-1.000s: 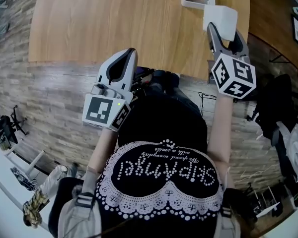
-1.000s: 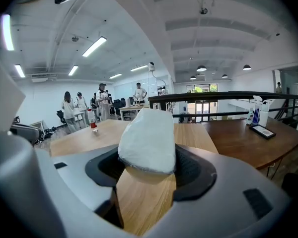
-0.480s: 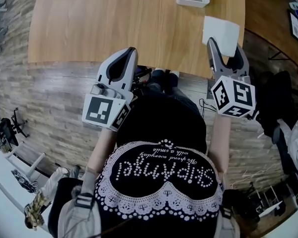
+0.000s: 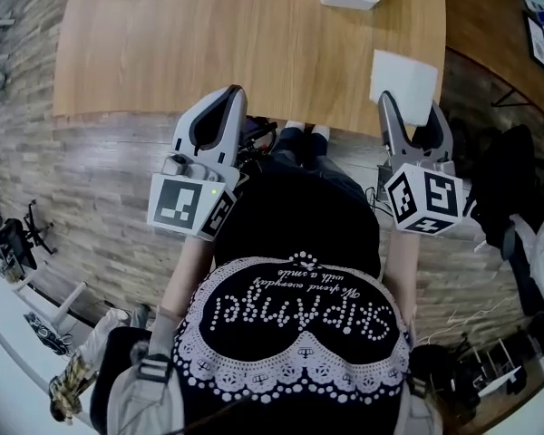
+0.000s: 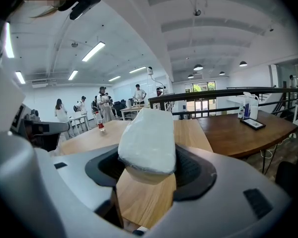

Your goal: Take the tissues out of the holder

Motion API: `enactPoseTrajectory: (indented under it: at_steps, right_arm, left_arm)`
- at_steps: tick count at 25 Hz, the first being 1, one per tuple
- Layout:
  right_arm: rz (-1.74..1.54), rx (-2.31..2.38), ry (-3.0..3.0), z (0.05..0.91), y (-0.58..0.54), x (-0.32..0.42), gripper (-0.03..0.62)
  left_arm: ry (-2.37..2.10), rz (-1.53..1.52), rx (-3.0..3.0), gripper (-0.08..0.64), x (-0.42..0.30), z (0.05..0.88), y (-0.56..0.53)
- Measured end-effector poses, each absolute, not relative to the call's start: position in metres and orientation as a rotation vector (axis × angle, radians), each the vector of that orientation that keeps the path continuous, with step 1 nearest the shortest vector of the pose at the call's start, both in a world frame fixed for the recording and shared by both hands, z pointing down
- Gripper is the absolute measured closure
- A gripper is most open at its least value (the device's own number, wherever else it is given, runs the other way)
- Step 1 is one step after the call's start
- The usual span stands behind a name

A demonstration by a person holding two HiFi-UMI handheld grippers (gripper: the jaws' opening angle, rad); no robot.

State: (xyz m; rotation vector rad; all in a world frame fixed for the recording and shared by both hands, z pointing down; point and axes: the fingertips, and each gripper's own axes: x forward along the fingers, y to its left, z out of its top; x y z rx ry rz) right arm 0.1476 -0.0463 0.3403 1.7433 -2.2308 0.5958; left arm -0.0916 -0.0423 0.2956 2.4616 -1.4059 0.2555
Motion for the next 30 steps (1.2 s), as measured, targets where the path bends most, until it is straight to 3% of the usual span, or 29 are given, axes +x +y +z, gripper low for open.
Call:
enactPoseTrajectory:
  at_steps: [30]
  right_arm:
    - [0.586, 1.697, -2.296, 0.337, -0.01, 0.122, 0.308]
  left_arm:
    - [-1.225, 0.309, 2.558, 0.554, -0.045, 0.298, -0.041]
